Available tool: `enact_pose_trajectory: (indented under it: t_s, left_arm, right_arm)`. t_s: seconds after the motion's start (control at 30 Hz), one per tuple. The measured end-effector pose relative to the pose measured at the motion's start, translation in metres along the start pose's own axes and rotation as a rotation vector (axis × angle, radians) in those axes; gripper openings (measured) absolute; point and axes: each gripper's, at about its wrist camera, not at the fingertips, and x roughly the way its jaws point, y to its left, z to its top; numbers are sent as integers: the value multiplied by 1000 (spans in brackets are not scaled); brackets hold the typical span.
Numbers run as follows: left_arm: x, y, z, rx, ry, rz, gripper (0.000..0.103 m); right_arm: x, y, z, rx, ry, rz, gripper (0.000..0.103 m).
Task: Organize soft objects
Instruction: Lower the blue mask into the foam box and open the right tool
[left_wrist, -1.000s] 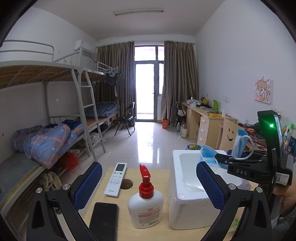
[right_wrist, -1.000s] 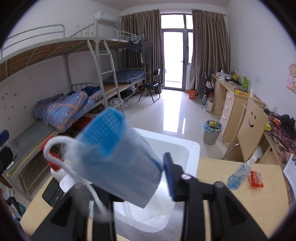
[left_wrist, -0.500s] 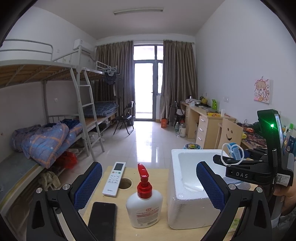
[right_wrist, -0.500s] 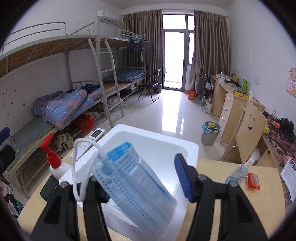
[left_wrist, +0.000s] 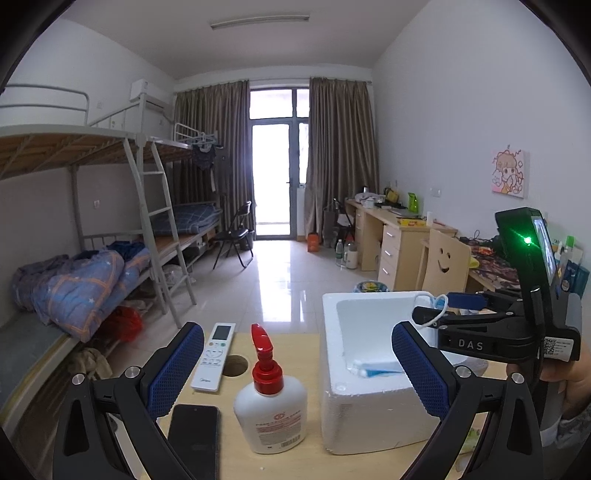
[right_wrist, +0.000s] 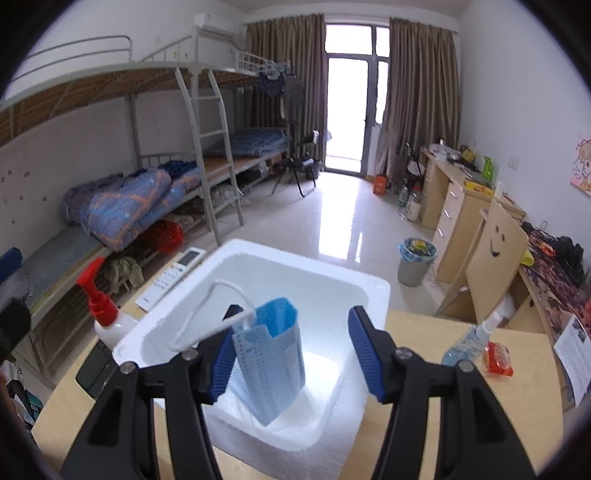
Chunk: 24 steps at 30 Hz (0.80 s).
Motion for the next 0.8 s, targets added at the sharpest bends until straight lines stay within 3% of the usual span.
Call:
enact_pose_trajectory:
  t_s: [0.53, 0.8]
  left_arm:
    - [-1, -4, 2, 9, 2, -36, 102]
    - [15, -19, 0, 90, 49, -187, 102]
  right_arm:
    - [-4, -7, -12, -32, 44, -24, 63]
    - [-19, -10, -18, -64, 25, -13, 63]
